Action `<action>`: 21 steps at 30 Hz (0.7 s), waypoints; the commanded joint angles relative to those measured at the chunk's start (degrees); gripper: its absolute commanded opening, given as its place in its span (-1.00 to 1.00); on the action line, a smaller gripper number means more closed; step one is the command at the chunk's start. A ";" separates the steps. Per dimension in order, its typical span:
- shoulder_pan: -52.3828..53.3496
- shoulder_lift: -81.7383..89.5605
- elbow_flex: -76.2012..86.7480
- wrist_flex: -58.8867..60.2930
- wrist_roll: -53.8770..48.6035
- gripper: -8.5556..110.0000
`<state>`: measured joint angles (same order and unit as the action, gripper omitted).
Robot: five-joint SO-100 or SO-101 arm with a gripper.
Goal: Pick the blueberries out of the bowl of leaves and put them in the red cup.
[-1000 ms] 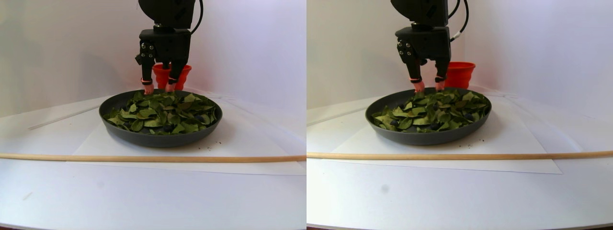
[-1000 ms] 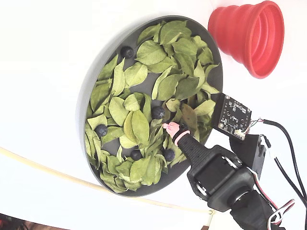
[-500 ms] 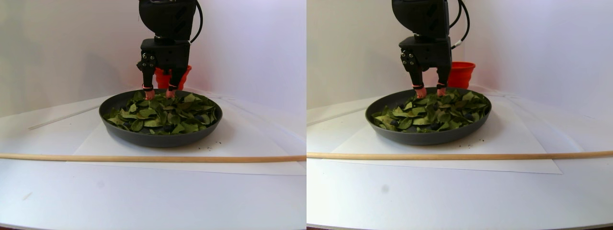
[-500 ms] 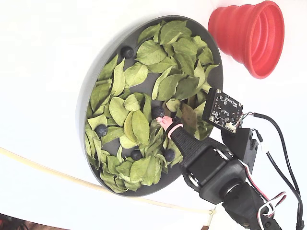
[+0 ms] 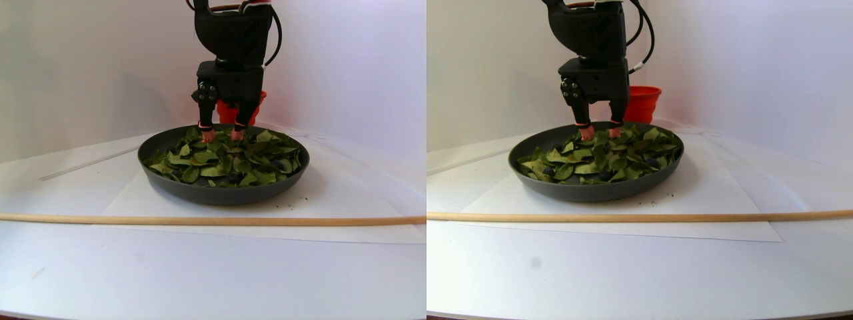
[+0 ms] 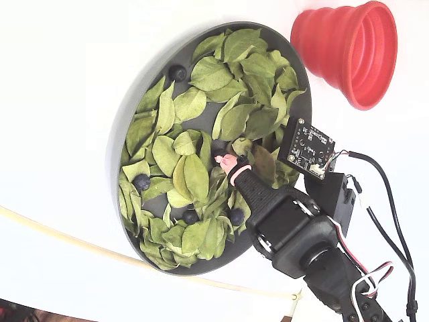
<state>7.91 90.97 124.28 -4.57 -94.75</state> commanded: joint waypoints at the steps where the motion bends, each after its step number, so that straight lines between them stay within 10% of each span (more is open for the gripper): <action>1: 0.00 0.88 -2.90 -1.05 0.79 -0.50; 21: -1.05 -3.52 -4.39 -4.04 3.43 -0.51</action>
<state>6.59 86.66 122.26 -7.56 -91.85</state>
